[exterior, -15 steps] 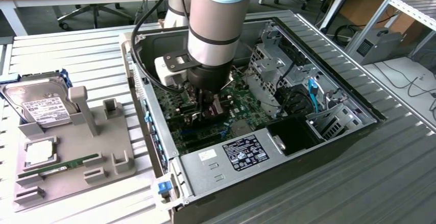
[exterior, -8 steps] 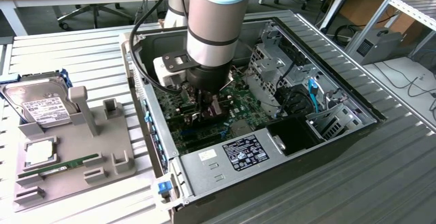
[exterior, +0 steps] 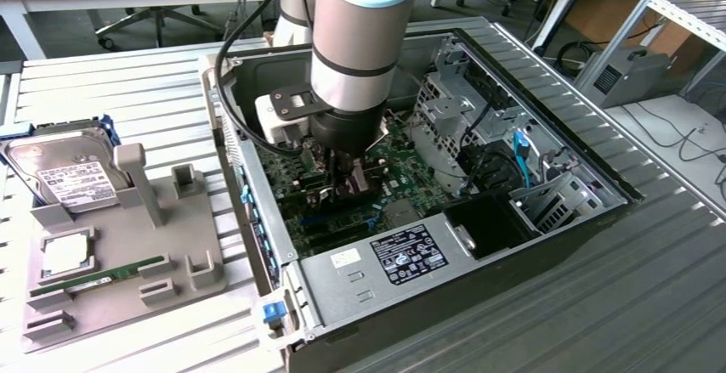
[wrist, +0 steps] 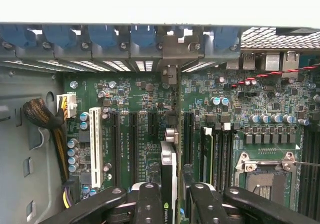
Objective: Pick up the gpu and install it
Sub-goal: 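Insert the gpu into the slot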
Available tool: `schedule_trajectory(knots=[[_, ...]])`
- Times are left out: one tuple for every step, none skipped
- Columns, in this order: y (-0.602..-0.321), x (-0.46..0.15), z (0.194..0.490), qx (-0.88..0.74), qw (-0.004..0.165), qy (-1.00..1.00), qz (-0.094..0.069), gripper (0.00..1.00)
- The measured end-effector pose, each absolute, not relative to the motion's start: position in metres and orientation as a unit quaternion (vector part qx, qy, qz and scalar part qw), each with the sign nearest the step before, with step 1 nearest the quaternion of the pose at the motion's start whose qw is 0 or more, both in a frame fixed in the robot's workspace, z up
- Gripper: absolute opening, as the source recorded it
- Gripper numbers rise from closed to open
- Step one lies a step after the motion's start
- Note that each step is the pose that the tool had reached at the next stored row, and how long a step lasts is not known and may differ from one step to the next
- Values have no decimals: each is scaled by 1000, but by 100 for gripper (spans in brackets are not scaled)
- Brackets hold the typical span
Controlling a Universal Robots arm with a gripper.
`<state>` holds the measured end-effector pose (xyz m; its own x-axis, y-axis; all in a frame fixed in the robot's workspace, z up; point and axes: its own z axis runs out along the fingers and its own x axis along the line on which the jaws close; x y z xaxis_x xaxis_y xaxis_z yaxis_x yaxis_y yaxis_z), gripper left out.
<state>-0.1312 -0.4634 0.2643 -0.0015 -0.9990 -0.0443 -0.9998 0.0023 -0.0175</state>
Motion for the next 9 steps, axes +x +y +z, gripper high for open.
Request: schedule_trajectory(knots=[[-463,-131,264,-704,22,710,9,27],[-463,-131,264,-702,22,712,9,27],[-463,-131,264,-702,22,712,9,27],[-463,-131,264,-701,22,712,9,27],[-463,-131,264,-701,22,712,9,27],[-463,-131,264,-701,22,713,9,27],[-463,-131,264,-701,22,713,9,27],[-463,-131,264,-701,22,713,9,27],[-463,-131,264,-701,22,713,9,27]])
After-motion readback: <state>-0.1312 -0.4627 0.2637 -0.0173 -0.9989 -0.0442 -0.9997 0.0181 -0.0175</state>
